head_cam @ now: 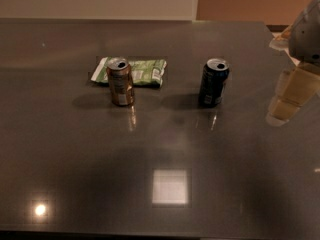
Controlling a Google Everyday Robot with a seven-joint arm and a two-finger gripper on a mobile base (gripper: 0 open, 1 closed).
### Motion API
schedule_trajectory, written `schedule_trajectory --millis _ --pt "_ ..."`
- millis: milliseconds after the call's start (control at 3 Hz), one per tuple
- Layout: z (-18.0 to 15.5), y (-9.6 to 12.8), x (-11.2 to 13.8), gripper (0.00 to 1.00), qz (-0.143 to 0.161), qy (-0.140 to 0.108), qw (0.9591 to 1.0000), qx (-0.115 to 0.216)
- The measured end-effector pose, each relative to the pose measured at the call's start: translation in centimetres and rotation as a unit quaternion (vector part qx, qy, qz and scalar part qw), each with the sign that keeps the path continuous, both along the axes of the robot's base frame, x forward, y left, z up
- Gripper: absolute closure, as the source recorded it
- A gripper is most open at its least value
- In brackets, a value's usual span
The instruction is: Pick pepsi can
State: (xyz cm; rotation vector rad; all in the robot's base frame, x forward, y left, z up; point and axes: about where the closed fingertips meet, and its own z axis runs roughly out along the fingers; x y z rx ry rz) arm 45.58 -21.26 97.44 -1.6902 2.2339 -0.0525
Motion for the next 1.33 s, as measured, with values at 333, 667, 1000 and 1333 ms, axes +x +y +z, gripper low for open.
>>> schedule_trajectory --millis 333,667,1000,1333 --pt "-0.7 1.3 4.3 0.0 -0.016 0.006 0.9986 0.049" --pt "-1.2 2.5 7.5 0.0 -0.024 0.006 0.9963 0.083" --pt "-1.7 3.0 9.9 0.0 -0.031 -0.005 0.9945 0.1" --pt "-2.8 3.5 11.4 0.0 -0.03 -0.001 0.9937 0.108"
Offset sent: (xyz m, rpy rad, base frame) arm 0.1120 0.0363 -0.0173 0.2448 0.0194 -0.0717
